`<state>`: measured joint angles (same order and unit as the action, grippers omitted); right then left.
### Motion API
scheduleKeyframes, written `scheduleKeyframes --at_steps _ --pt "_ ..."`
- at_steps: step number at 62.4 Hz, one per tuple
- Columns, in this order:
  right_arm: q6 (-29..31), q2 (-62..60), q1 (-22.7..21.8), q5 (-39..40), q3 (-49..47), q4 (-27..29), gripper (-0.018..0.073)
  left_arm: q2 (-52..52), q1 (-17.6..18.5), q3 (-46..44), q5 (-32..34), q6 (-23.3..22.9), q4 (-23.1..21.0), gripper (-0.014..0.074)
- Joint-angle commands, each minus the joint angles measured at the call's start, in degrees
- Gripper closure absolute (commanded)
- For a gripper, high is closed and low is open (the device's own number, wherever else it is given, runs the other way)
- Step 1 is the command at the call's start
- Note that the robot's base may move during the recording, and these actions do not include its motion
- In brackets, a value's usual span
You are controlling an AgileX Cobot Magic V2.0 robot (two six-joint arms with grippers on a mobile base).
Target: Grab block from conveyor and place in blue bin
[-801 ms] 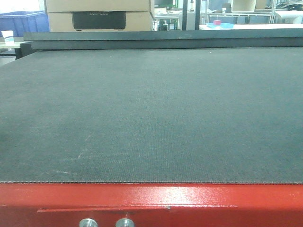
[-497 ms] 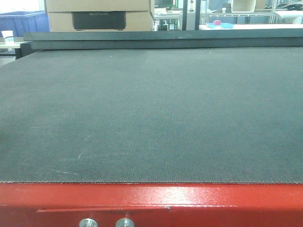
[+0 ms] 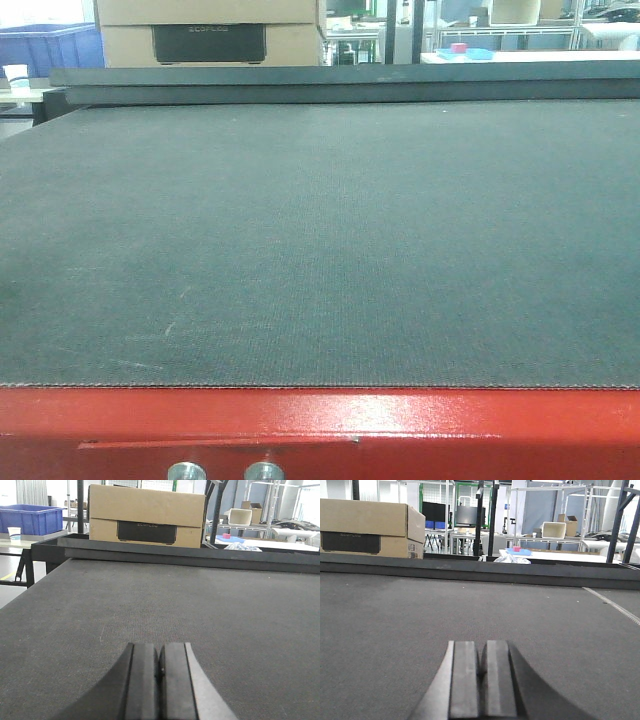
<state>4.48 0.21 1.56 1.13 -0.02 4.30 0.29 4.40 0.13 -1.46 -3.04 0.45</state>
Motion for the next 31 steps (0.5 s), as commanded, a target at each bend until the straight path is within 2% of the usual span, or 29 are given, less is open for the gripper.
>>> scheduleKeyframes --at_steps 1,13,17,24,27,31 --pt "0.08 -0.21 -0.21 0.8 0.02 -0.28 0.0727 -0.29 0.34 -0.13 0.74 -0.02 0.13 0.0707" --pt "0.08 -0.21 -0.26 2.8 0.02 -0.28 0.0727 -0.29 0.34 -0.13 2.29 -0.02 0.13 0.0707" --pt "0.08 -0.21 -0.26 5.94 0.02 -0.28 0.0727 -0.29 0.34 -0.13 5.62 -0.02 -0.45 0.0707" --pt "0.08 -0.21 -0.26 13.39 0.02 -0.28 0.0727 -0.29 0.34 -0.13 15.93 -0.02 -5.85 0.0707" --pt "0.08 -0.21 -0.26 16.94 0.02 -0.28 0.0727 -0.29 0.34 -0.13 18.52 -0.02 -7.69 0.0707" --pt "0.08 -0.21 -0.26 19.72 -1.9 -0.28 0.0727 -0.29 0.34 -1.79 19.7 -0.02 -7.85 0.0707"
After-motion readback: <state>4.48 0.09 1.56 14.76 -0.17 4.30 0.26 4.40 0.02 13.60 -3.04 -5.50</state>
